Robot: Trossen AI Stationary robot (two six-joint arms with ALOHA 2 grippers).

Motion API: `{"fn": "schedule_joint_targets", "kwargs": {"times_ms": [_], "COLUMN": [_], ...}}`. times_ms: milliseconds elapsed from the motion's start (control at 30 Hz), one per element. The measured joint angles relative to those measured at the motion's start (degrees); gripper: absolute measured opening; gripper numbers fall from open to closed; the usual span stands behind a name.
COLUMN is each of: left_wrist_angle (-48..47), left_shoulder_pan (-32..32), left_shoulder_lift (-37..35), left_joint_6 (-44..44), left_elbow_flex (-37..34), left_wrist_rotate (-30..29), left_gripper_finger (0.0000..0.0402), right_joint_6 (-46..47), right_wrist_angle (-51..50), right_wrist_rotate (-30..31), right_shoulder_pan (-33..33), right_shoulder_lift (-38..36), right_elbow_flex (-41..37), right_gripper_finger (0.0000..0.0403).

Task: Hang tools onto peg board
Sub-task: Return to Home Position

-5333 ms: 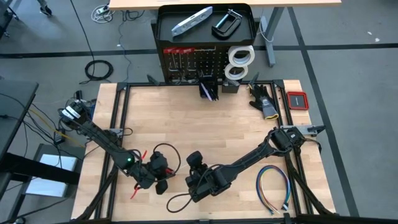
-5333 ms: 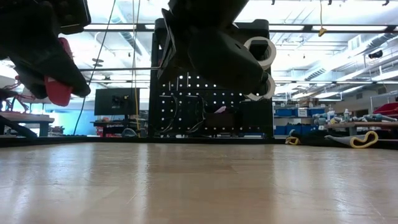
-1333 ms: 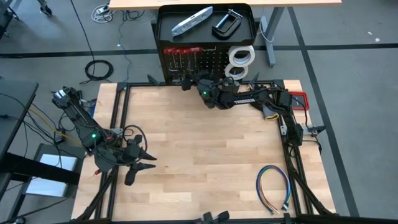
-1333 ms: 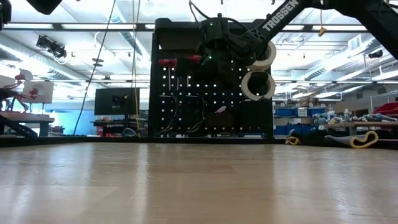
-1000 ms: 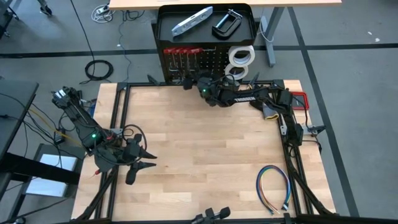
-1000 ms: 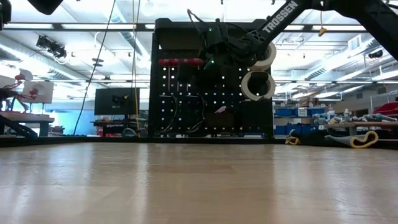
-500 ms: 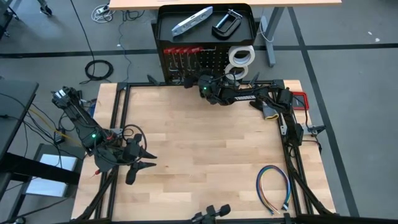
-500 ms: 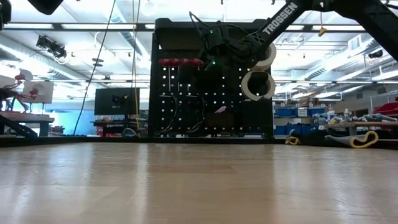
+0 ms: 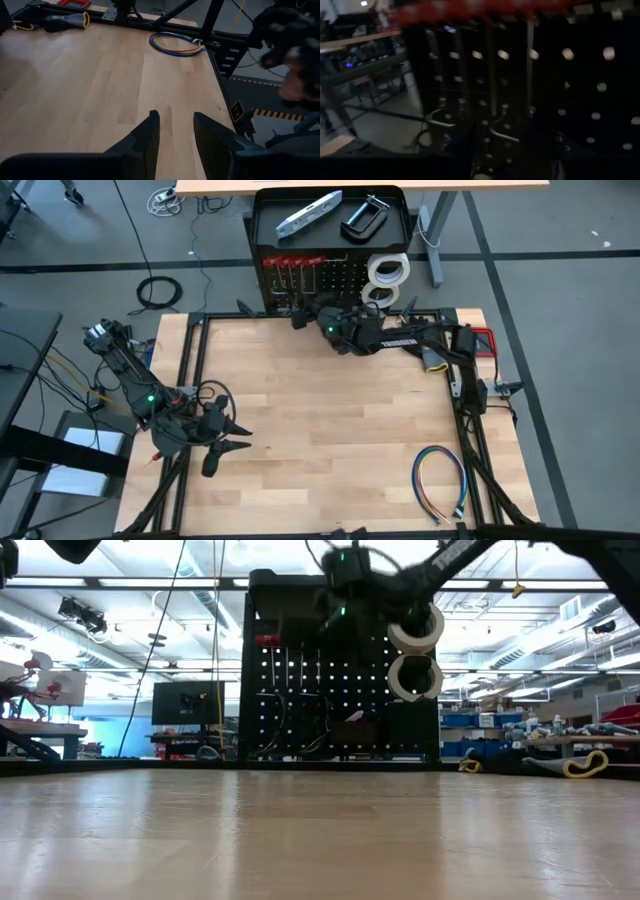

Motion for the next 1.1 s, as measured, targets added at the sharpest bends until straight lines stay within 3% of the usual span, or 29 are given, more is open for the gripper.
{"fn": "schedule_joint_targets", "kwargs": {"times_ms": [233,533,633,733,900,1100], "left_wrist_angle": [0.0,1.3,2.3,3.6,5.3,9.6], "left_shoulder_pan": [0.0,0.0,0.0,0.0,0.0,1.0], "left_shoulder_lift": [0.0,0.0,0.0,0.0,0.0,0.0], "left_joint_6": [-1.7,-1.2,-1.2,-1.2,-0.8,17.8], "left_elbow_flex": [0.0,0.0,0.0,0.0,0.0,0.0], "left_wrist_rotate": [0.2,0.3,0.3,0.4,0.3,-3.6], "left_gripper_finger": [0.0125,0.0125,0.0125,0.0125,0.0125,0.0125], "right_joint_6": [-1.8,-5.6,-4.5,-5.0,6.7,5.0], "right_wrist_angle": [-15.7,-46.9,-53.9,-57.9,-54.6,-51.3], "right_wrist_rotate": [-3.2,-17.9,-19.1,-19.1,-18.2,-17.3], "right_shoulder_pan": [9.5,29.1,35.9,41.4,49.8,54.4], "right_shoulder_lift": [-8.3,-14.8,-14.8,-14.8,-16.3,-23.8], "right_elbow_flex": [0.0,0.1,0.1,0.1,0.0,0.0], "right_gripper_finger": [0.0145,0.0130,0.0123,0.0118,0.0110,0.0102]}}
